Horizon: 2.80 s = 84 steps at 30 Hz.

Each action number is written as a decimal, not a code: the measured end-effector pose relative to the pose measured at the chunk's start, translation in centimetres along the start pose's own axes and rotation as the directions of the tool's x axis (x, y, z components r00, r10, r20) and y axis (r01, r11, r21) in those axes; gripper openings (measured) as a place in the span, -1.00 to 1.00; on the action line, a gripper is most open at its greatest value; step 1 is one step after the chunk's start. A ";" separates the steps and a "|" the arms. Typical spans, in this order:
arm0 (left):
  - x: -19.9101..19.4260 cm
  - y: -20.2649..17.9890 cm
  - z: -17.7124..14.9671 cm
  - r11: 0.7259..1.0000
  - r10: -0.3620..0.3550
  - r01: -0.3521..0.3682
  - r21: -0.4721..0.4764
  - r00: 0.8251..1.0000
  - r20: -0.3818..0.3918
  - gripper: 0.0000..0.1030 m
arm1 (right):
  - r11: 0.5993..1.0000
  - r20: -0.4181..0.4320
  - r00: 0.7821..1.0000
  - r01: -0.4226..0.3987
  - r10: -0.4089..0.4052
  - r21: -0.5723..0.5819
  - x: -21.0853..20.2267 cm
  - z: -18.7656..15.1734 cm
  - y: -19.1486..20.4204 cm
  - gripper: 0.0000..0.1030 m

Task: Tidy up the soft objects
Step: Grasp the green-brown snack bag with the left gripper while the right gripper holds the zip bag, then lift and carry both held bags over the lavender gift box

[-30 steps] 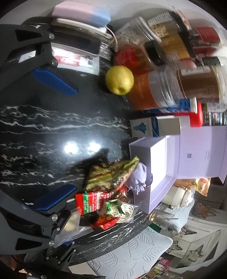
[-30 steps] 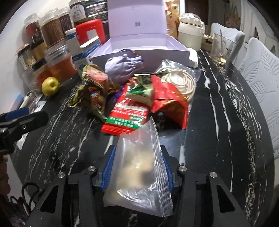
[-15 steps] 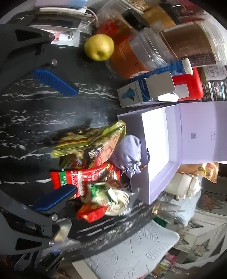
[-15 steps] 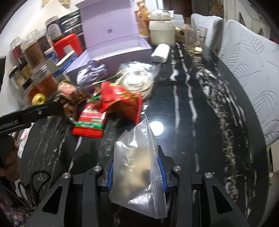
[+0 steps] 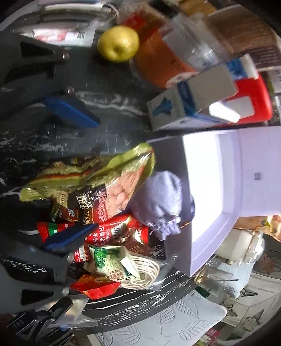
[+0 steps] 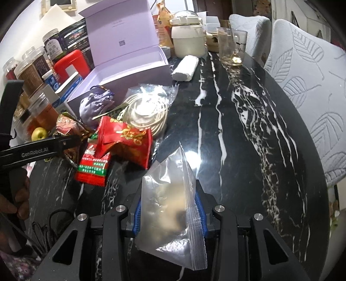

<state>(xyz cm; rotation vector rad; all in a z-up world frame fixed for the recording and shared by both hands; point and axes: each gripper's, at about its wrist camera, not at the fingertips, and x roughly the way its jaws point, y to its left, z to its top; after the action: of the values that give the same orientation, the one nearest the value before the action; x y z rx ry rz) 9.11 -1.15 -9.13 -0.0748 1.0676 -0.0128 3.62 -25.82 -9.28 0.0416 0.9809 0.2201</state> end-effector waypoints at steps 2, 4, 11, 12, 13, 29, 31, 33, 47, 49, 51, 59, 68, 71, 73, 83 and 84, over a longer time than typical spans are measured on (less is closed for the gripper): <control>0.7 0.1 -0.1 1.000 -0.012 0.012 -0.002 1.000 -0.026 0.43 | 1.000 -0.004 1.000 0.001 -0.001 -0.001 0.2 0.1 0.0 -0.24; 0.5 0.0 -0.1 1.000 -0.022 0.022 0.006 0.999 -0.025 0.27 | 1.000 -0.007 1.000 -0.005 0.005 0.002 0.3 0.3 -0.1 -0.24; -0.2 -0.1 -1.1 0.998 -0.049 0.049 0.042 0.999 -0.004 -0.13 | 1.000 0.000 1.000 0.002 -0.002 -0.002 0.0 0.3 0.4 -0.24; -0.3 0.1 -1.3 0.998 -0.058 0.058 0.039 0.998 -0.007 -0.13 | 1.000 0.003 1.000 0.002 -0.002 -0.002 -0.1 0.3 0.5 -0.24; -0.4 0.2 -1.4 0.997 -0.065 0.065 0.035 0.998 -0.008 -0.13 | 1.000 0.009 1.000 0.003 -0.003 -0.004 -0.2 0.2 0.6 -0.24; -4.4 1.7 -5.6 0.995 -0.099 0.099 0.014 0.994 0.034 -0.13 | 0.999 0.053 0.998 -0.027 0.028 -0.031 -2.5 -2.1 3.2 -0.25; -5.0 2.0 -6.1 0.995 -0.097 0.097 0.007 0.994 0.043 -0.13 | 0.999 0.059 0.998 -0.035 0.038 -0.040 -2.8 -2.3 3.6 -0.25; -5.5 2.3 -6.3 0.995 -0.100 0.100 -0.002 0.994 0.052 -0.13 | 0.998 0.065 0.997 -0.044 0.047 -0.050 -3.1 -2.6 4.1 -0.25; -10.2 3.1 -5.9 0.994 -0.108 0.105 0.028 0.977 0.185 -0.13 | 0.981 0.169 0.976 -0.112 0.138 -0.158 -6.7 -1.2 7.8 -0.25; -10.7 2.9 -5.4 0.993 -0.118 0.114 0.035 0.972 0.204 -0.13 | 0.978 0.177 0.973 -0.119 0.150 -0.173 -7.0 -0.7 8.1 -0.25; -11.3 2.8 -5.0 0.992 -0.125 0.118 0.045 0.967 0.222 -0.13 | 0.975 0.188 0.970 -0.120 0.156 -0.187 -7.3 -0.2 8.3 -0.25; -13.5 2.1 -2.0 0.993 -0.116 0.098 0.071 0.938 0.326 -0.13 | 0.964 0.260 0.951 -0.104 0.169 -0.246 -8.7 2.6 8.7 -0.25; -14.3 0.7 2.6 0.988 -0.150 0.123 0.095 0.905 0.398 -0.13 | 0.945 0.347 0.921 -0.062 0.179 -0.322 -9.8 7.4 8.5 -0.25; -14.4 0.6 3.9 0.989 -0.147 0.116 0.096 0.893 0.426 -0.13 | 0.941 0.362 0.913 -0.063 0.188 -0.331 -9.7 9.1 8.4 -0.25; -14.1 0.6 5.3 0.990 -0.139 0.108 0.095 0.888 0.439 -0.13 | 0.939 0.366 0.909 -0.070 0.199 -0.336 -9.5 10.2 8.3 -0.25; -11.4 0.8 11.8 0.990 -0.138 0.135 0.039 0.875 0.463 -0.13 | 0.940 0.364 0.907 -0.088 0.213 -0.330 -6.1 16.4 7.7 -0.25; -11.0 0.8 12.5 0.990 -0.139 0.139 0.034 0.873 0.467 -0.13 | 0.942 0.364 0.908 -0.085 0.208 -0.326 -5.7 17.2 7.6 -0.25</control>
<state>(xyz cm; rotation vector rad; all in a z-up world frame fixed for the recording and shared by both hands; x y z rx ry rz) 14.73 0.85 6.44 -0.1477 0.5729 -0.1194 13.56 -18.45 5.95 -0.1183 0.5318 0.4832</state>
